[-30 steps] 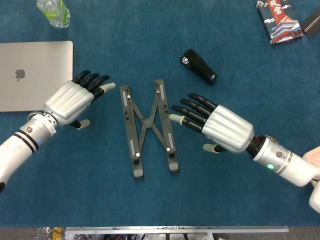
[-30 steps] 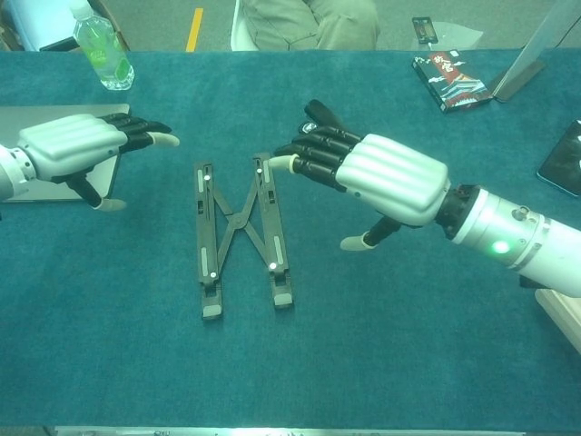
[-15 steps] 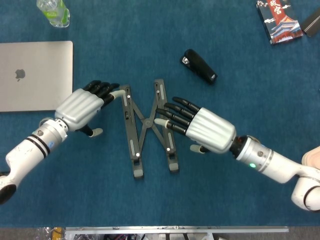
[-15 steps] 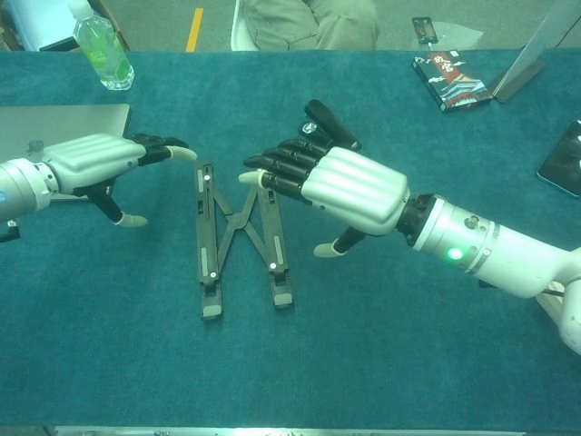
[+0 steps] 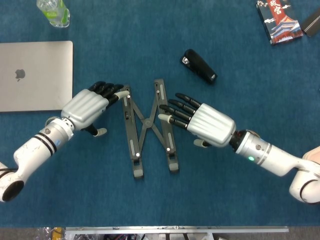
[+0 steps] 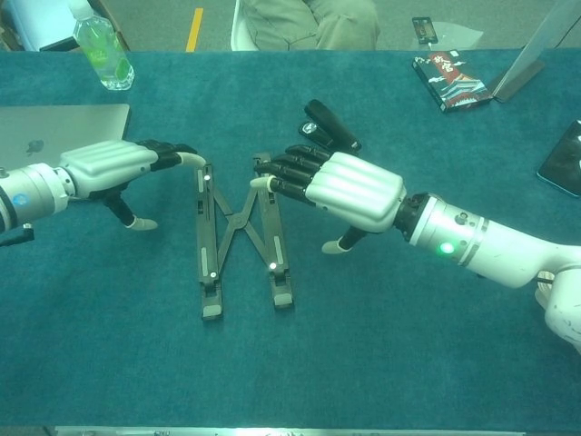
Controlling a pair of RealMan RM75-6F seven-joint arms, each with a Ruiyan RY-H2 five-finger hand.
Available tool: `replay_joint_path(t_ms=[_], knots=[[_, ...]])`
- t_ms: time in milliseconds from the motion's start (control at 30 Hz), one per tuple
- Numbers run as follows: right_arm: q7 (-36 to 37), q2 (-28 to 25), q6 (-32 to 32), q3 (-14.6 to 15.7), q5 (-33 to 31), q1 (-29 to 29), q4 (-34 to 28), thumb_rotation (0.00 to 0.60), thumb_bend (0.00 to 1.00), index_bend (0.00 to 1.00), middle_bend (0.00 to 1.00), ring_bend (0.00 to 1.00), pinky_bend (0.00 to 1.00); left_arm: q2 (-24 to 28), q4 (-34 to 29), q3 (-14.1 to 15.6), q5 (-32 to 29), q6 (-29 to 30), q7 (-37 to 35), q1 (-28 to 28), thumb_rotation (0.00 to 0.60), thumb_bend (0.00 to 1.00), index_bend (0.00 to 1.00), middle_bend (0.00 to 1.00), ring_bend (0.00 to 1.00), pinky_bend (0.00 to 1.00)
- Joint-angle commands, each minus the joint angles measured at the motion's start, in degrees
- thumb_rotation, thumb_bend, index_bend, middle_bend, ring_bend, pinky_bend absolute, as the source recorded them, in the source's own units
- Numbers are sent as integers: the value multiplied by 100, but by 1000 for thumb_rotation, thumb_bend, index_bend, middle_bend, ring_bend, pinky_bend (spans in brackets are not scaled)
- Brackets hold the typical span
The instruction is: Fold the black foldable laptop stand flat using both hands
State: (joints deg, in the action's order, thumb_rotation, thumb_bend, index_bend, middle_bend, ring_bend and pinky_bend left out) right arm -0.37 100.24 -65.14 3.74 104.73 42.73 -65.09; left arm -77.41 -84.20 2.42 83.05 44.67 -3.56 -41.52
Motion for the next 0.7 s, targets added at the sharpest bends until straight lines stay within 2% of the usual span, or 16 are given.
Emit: replay_joint_path(t_ms=[33, 400, 700], knots=[[23, 137, -17, -21, -6, 38, 212, 600, 0, 0, 0, 0, 49, -53, 46, -26, -33, -50, -49, -25, 600, 215, 16, 0, 0, 0], [164, 483, -48, -59, -45, 137, 695, 600, 0, 0, 0, 0, 48, -232, 19, -127, -247, -200, -203, -60, 600, 216, 16, 0, 0, 0], [237, 659, 14, -58, -105, 217, 936, 600, 0, 0, 0, 0, 48, -506, 250, -161, -237, -309, -195, -152, 600, 216, 16, 0, 0, 0]])
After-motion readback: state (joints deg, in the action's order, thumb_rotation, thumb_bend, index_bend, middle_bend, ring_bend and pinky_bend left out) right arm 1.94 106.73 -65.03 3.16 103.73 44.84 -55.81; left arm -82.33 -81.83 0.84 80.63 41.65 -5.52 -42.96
